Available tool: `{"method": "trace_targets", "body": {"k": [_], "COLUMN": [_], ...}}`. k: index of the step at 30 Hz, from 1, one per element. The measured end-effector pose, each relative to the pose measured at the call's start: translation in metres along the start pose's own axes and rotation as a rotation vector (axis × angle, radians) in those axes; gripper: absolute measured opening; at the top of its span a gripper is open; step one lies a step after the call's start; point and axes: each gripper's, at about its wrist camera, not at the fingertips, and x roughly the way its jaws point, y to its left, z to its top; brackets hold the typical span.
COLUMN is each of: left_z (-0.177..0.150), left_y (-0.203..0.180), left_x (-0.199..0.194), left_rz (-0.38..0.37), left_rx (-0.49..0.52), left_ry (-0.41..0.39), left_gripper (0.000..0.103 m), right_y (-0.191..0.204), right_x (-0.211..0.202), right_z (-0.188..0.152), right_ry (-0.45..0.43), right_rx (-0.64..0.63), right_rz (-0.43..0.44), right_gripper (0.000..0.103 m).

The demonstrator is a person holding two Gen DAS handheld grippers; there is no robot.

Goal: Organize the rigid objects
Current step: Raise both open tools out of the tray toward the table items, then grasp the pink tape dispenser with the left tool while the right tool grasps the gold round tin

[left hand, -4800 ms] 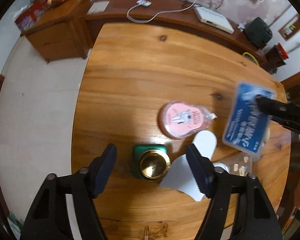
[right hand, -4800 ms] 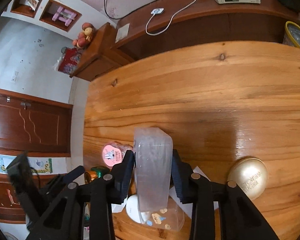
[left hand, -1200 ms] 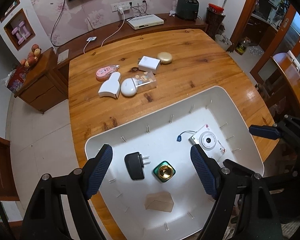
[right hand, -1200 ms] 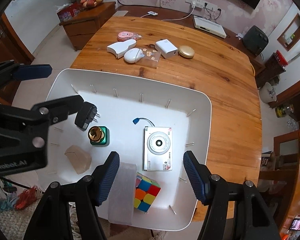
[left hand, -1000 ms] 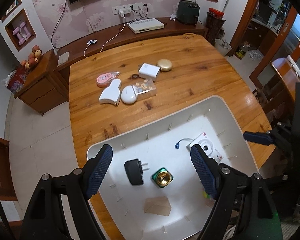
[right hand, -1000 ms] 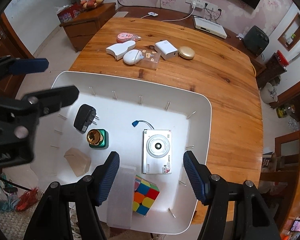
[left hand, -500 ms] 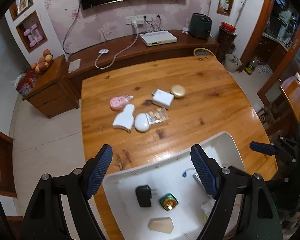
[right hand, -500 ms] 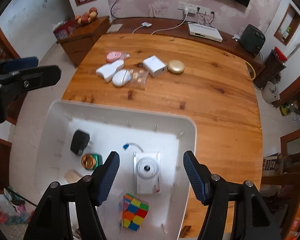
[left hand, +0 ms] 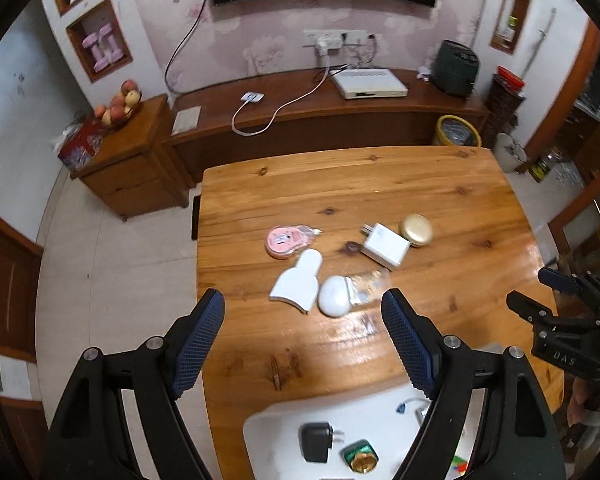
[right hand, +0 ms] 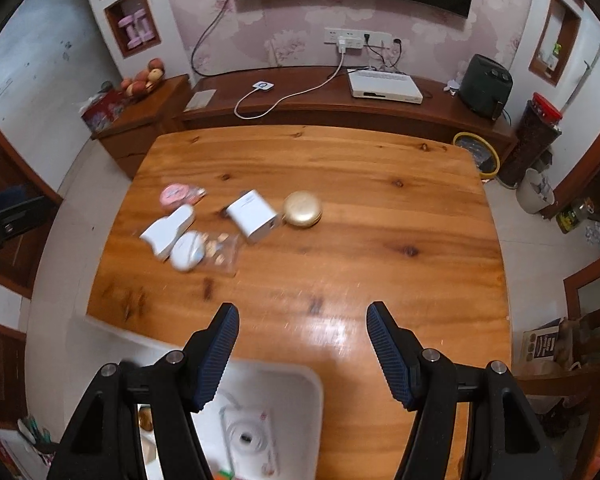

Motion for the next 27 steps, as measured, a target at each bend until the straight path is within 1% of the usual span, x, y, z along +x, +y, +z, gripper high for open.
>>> {"method": "trace_targets", "body": {"k": [4, 9, 11, 15, 20, 23, 27], "left_z": [0.021, 0.046, 0.052, 0.055, 0.043, 0.041, 0.042], "left_y": [0.012, 0.025, 0.027, 0.025, 0.020, 0.016, 0.010], "left_x": [0.029, 0.084, 0.105, 0.149, 0.185, 0.198, 0.210], "left_rz": [0.027, 0.041, 0.047, 0.100, 0.107, 0.126, 0.140], "left_rx": [-0.042, -0.099, -0.094, -0.013, 0.075, 0.131, 0.174], "left_ry": [0.040, 0.141, 0.176, 0.258, 0.339, 0.355, 0.371], "left_gripper": [0.083, 0.083, 0.083, 0.083, 0.083, 0.083, 0.083], "right_y": [-0.010, -0.023, -0.025, -0.034, -0.040, -0.036, -0.027], "right_x": [0.033, 0.082, 0.097, 0.122, 0.147, 0.164, 0.185], "right_z": [0.024, 0.053, 0.061, 0.078, 0.092, 0.096, 0.100], "right_ry": [0.033, 0.094, 0.114, 0.154, 0.202, 0.237, 0.272], "right_rx": [0.030, 0.116, 0.153, 0.211, 0.235, 0.224, 0.206], "right_rz": [0.022, 0.059, 0.066, 0.086, 0.070, 0.061, 0.041], "right_gripper": [0.067, 0.067, 0.067, 0.067, 0.067, 0.067, 0.067]}}
